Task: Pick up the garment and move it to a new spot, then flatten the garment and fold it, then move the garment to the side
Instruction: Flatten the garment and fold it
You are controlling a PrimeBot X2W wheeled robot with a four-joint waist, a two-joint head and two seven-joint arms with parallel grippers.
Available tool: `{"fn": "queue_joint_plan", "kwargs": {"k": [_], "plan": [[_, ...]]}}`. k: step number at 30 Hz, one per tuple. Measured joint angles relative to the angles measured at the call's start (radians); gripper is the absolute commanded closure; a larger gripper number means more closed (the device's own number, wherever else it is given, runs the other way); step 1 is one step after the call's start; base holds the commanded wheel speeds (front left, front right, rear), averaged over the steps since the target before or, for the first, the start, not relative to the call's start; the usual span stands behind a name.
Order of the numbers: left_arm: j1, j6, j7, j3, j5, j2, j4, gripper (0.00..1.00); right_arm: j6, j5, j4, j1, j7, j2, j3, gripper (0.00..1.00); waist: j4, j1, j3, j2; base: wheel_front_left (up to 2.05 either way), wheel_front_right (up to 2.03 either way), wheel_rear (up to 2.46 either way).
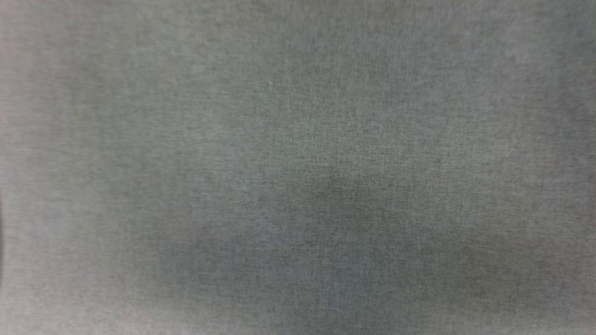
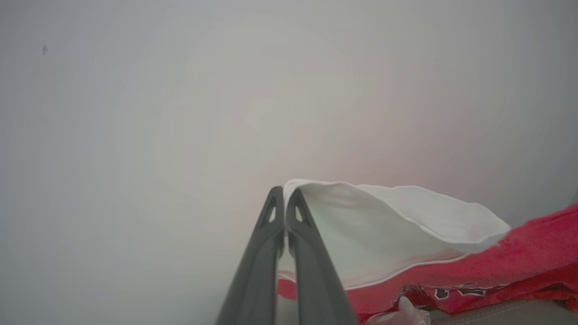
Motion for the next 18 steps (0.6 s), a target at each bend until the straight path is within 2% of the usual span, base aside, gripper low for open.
{"fn": "queue_joint_plan", "kwargs": {"k": [5, 10, 14, 18], "plan": [[0.128, -0.002, 0.009, -0.084, -0.032, 0.016, -0.051, 1.0, 0.0, 0.074, -0.075, 0.126, 0.046, -0.037, 0.059, 1.0, 0.009, 0.0, -0.086, 0.0, 0.0, 0.0, 0.0], [0.281, -0.002, 0.034, -0.164, -0.097, 0.079, -0.151, 1.0, 0.0, 0.185, -0.217, 0.28, 0.099, -0.098, 0.135, 1.0, 0.016, 0.0, -0.181, 0.0, 0.0, 0.0, 0.0], [0.429, -0.002, 0.043, -0.223, -0.15, 0.147, -0.28, 1.0, 0.0, 0.28, -0.358, 0.411, 0.133, -0.182, 0.184, 1.0, 0.02, 0.0, -0.256, 0.0, 0.0, 0.0, 0.0], [0.605, -0.002, 0.067, -0.242, -0.219, 0.214, -0.427, 1.0, 0.0, 0.352, -0.49, 0.549, 0.153, -0.28, 0.217, 1.0, 0.023, 0.0, -0.324, 0.0, 0.0, 0.0, 0.0]]}}
